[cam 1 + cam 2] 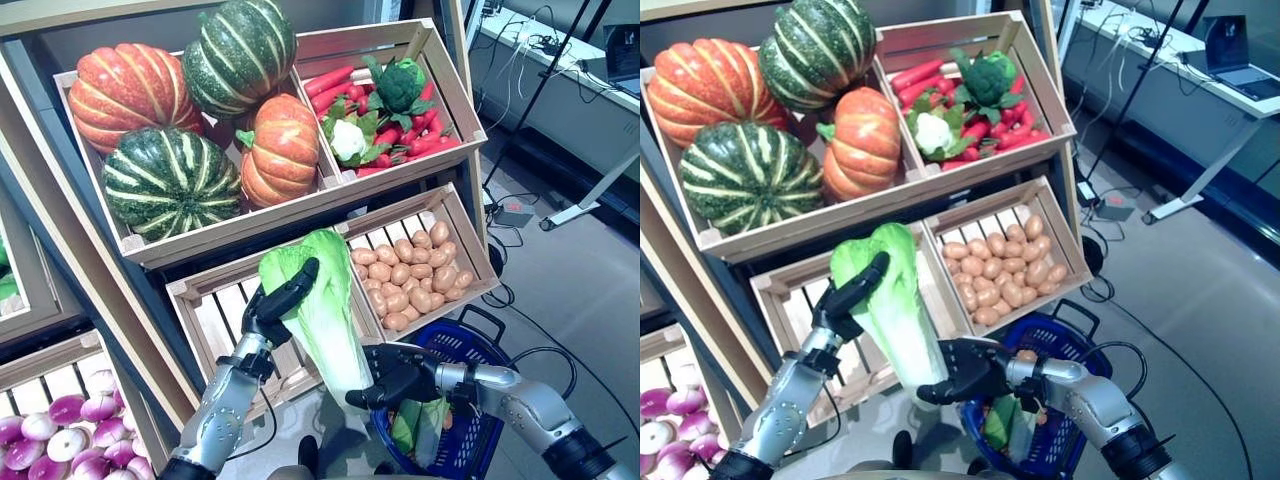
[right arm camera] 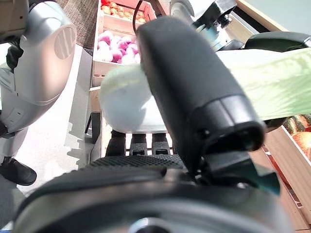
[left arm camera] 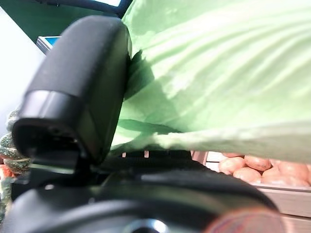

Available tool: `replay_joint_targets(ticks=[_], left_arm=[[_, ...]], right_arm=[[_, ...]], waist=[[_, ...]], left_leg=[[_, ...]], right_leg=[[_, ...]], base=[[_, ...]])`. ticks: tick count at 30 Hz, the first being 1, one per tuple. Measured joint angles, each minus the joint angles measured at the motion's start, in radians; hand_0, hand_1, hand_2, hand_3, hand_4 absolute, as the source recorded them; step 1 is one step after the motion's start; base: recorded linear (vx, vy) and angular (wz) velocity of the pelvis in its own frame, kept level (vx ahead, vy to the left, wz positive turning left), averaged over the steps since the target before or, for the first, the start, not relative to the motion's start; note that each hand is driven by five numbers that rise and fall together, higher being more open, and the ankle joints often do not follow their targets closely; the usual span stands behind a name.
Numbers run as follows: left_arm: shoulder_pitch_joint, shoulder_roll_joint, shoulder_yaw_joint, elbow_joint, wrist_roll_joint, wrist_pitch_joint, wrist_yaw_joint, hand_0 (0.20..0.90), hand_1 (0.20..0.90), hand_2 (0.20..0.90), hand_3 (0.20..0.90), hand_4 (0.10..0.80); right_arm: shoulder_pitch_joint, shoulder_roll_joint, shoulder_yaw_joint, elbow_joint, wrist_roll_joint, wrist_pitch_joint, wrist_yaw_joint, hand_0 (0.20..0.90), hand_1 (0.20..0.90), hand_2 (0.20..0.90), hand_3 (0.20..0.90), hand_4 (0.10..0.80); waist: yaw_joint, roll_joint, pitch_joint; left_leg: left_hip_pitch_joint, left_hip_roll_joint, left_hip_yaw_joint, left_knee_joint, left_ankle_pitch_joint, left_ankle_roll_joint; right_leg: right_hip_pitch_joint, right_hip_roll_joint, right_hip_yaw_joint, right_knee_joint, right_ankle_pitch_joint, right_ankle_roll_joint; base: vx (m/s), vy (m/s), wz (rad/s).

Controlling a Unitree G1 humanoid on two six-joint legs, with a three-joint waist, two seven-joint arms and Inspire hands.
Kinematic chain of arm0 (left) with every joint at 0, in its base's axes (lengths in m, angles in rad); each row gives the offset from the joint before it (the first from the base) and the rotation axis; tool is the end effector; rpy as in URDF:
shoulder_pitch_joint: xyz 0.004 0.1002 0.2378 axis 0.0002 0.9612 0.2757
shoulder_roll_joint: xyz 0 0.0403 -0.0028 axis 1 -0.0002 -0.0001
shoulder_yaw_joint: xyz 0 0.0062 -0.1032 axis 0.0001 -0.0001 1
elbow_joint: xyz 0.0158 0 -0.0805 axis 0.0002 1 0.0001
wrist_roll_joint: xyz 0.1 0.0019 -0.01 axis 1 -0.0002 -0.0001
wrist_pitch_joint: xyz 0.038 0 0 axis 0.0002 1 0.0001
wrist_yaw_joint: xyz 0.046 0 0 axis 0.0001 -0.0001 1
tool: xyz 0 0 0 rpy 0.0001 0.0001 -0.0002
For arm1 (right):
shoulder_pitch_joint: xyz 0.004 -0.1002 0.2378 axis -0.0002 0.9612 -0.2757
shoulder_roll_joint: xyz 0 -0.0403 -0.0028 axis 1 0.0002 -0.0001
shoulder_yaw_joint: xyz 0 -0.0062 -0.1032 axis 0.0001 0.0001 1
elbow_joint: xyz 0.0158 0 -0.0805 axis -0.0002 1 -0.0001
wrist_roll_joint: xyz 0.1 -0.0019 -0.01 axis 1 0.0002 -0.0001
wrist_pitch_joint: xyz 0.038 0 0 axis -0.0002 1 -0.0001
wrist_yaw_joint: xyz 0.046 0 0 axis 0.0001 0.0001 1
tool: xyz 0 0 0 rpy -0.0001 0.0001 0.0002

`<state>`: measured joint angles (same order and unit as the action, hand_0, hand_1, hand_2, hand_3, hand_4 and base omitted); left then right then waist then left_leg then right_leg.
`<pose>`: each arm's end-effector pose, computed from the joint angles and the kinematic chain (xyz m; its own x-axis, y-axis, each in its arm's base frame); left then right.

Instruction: Put vegetables into the basket

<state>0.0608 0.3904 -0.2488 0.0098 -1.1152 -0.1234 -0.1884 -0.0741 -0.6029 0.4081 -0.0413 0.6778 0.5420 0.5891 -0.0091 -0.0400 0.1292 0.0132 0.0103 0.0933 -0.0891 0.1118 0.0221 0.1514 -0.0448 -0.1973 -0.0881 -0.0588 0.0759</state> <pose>0.1859 0.1837 0.0317 0.9629 -0.2638 0.0578 0.2328 0.7024 -0.6726 0.1940 -0.1847 0.0323 0.3917 0.7957 -0.4621 -0.6942 0.5852 0.4191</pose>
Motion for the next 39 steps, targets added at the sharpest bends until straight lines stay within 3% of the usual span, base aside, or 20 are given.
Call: replay_joint_targets(ticks=[8,10,11,20,27,36,39], left_arm=[[0.000,0.009,0.002,0.000,-0.008,0.010,0.000,0.300,0.300,0.300,0.300,0.400],[0.000,0.011,0.002,0.000,-0.008,0.010,0.000,0.853,0.853,0.853,0.853,0.769],[0.000,0.012,0.002,0.000,-0.008,0.010,0.000,0.900,0.900,0.900,0.900,0.800],[-0.001,0.012,-0.003,-0.002,-0.005,0.030,-0.002,0.900,0.900,0.900,0.900,0.800],[0.002,0.011,0.013,-0.014,0.007,0.029,-0.003,0.900,0.900,0.900,0.900,0.800],[0.028,-0.002,0.169,-0.015,0.027,0.023,0.023,0.900,0.900,0.900,0.900,0.800],[0.062,-0.016,0.207,-0.024,0.058,0.021,0.024,0.900,0.900,0.900,0.900,0.800]], right_arm=[[0.002,0.001,0.000,0.000,0.002,-0.001,-0.001,0.300,0.300,0.300,0.300,0.400],[0.006,0.002,0.000,0.000,0.011,-0.003,-0.009,0.300,0.300,0.300,0.300,0.400],[0.008,0.003,0.001,0.000,0.017,-0.003,-0.013,0.300,0.300,0.300,0.300,0.400],[0.073,0.029,-0.014,0.001,0.079,-0.052,-0.104,0.300,0.300,0.300,0.300,0.400],[0.146,0.026,-0.140,0.059,0.120,-0.119,-0.179,0.300,0.300,0.300,0.300,0.400],[0.227,0.084,-0.294,0.076,0.209,-0.246,-0.242,0.300,0.300,0.300,0.300,0.400],[0.268,0.152,-0.331,0.078,0.244,-0.297,-0.267,0.300,0.300,0.300,0.300,0.400]], waist=[[0.000,0.002,-0.001],[0.000,0.003,-0.002],[-0.001,0.003,-0.002],[-0.004,0.003,-0.002],[-0.006,0.003,-0.002],[-0.010,0.003,-0.001],[-0.011,0.005,0.000]], left_leg=[[0.001,0.000,0.000,0.000,0.000,0.000],[0.001,0.000,0.000,0.000,0.000,0.000],[0.001,0.000,0.000,0.000,0.000,0.000],[0.002,0.000,0.001,0.000,0.000,0.000],[0.002,0.002,0.004,0.000,0.000,0.000],[0.000,0.004,0.012,0.000,-0.002,-0.002],[-0.012,0.005,0.016,0.000,-0.003,-0.002]], right_leg=[[0.000,0.000,0.000,0.000,0.000,0.000],[0.001,0.000,0.001,0.000,0.000,0.000],[0.001,0.000,0.001,0.000,0.000,0.000],[-0.001,0.000,0.002,0.001,0.000,0.000],[-0.002,0.002,0.007,0.001,0.000,0.000],[-0.010,0.003,0.025,0.000,-0.001,-0.001],[-0.023,0.003,0.028,0.000,-0.001,-0.001]], base=[[0.000,0.000,0.00],[0.000,0.000,0.00],[0.000,0.000,0.00],[-0.004,-0.007,0.00],[-0.024,-0.031,-0.01],[-0.013,-0.050,-0.03],[-0.023,-0.060,-0.03]])
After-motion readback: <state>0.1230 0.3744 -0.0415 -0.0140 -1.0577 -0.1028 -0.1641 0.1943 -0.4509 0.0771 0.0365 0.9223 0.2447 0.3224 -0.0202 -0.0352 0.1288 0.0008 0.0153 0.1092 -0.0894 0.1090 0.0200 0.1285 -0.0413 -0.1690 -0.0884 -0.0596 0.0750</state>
